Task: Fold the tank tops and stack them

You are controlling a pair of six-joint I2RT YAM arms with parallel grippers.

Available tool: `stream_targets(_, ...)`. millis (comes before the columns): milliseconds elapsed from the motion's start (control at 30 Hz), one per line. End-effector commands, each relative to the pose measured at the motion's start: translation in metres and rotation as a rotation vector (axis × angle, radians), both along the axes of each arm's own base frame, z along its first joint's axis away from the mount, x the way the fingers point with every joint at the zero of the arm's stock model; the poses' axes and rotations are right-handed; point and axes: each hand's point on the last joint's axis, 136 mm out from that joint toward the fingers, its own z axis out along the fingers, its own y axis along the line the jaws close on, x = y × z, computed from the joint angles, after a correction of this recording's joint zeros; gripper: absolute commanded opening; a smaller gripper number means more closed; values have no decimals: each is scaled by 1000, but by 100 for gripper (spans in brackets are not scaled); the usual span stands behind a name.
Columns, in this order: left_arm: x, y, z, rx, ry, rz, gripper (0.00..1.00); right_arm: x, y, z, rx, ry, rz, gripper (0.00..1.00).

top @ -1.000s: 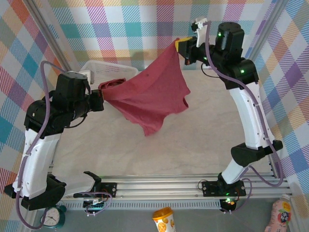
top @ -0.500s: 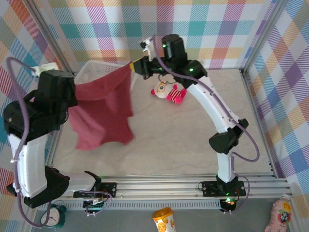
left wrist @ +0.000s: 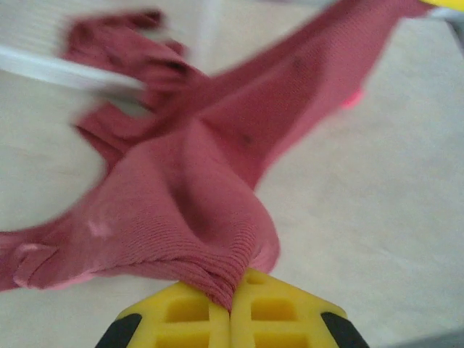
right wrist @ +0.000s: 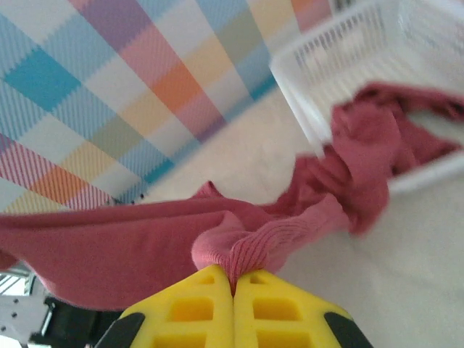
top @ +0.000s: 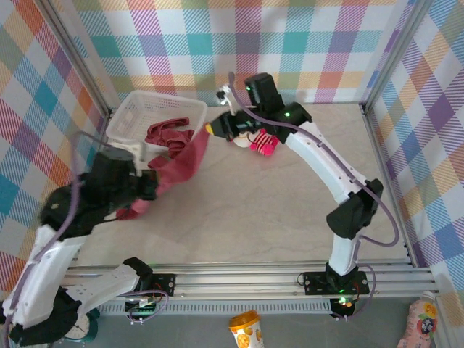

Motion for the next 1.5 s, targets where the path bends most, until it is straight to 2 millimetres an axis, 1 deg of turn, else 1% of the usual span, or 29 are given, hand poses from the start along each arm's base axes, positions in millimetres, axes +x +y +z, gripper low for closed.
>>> stream_targets(0,-16,-73,7,-284,-10,-173,0,-4,-48,-6,-17,-2,-19,1)
stream_targets(67,-28,-101,-16,-222,14,-237,0,2,-73,-29,-65,22,-76,1)
stream_targets(100,-31,-119,-28,-177,24,-265,0,7,-87,-39,-83,39,-106,1)
stream_targets(167,-40,-156,-44,-140,46,-332,0,16,-111,-59,-137,41,-165,1)
stream_targets(233,-48,-195,-58,-160,76,-403,0,27,-136,-80,-205,49,-225,1)
stream_targets(267,-53,-216,-65,-173,90,-440,0,33,-152,-92,-247,59,-272,1)
stream_targets(333,-61,-249,-80,-175,125,-507,0,42,-179,-110,-292,95,-339,1)
stream_targets(367,-64,-263,-91,-144,147,-541,0,45,-191,-118,-306,110,-371,1)
stream_targets(400,-66,-274,-101,-116,163,-567,0,47,-202,-125,-322,125,-398,1)
stream_targets(467,-72,-296,-117,-105,202,-629,0,48,-216,-141,-369,128,-403,1)
stream_targets(533,-77,-318,-131,-108,239,-683,0,48,-233,-156,-414,160,-437,1)
stream_targets(567,-78,-328,-132,-112,246,-711,0,48,-241,-163,-438,172,-451,1)
stream_targets(600,-80,-337,-139,-98,258,-736,0,48,-250,-169,-464,175,-469,1)
stream_targets(700,-82,-360,-154,-64,287,-812,0,52,-274,-184,-541,169,-503,1)
stream_targets(800,-92,-384,-172,-62,349,-904,0,61,-297,-194,-598,174,-540,2)
stream_targets(900,-98,-400,-187,-40,401,-978,0,71,-319,-205,-657,170,-565,2)
stream_targets(1000,-99,-414,-197,-45,438,-1028,0,80,-334,-220,-726,178,-559,3)
stream_targets(1067,-100,-426,-205,-47,462,-1059,0,85,-341,-232,-771,198,-547,5)
stream_targets(1167,-106,-447,-213,-101,547,-1121,1,96,-347,-248,-808,194,-542,6)
stream_targets(1200,-105,-452,-215,-114,570,-1130,7,100,-349,-253,-818,191,-540,6)
stream_targets(1233,-103,-458,-211,-130,572,-1140,11,105,-350,-256,-826,183,-540,7)
stream_targets(1300,-100,-466,-212,-152,604,-1158,22,108,-358,-265,-855,205,-548,10)
stream_targets(1333,-102,-468,-211,-162,617,-1170,28,110,-361,-268,-866,210,-556,13)
stream_targets(1367,-103,-469,-209,-168,621,-1176,39,111,-363,-270,-879,212,-562,18)
stream_targets(1400,-102,-468,-209,-169,623,-1174,49,113,-366,-271,-889,213,-571,25)
stream_targets(1467,-102,-465,-206,-167,634,-1170,61,114,-368,-268,-898,221,-590,33)
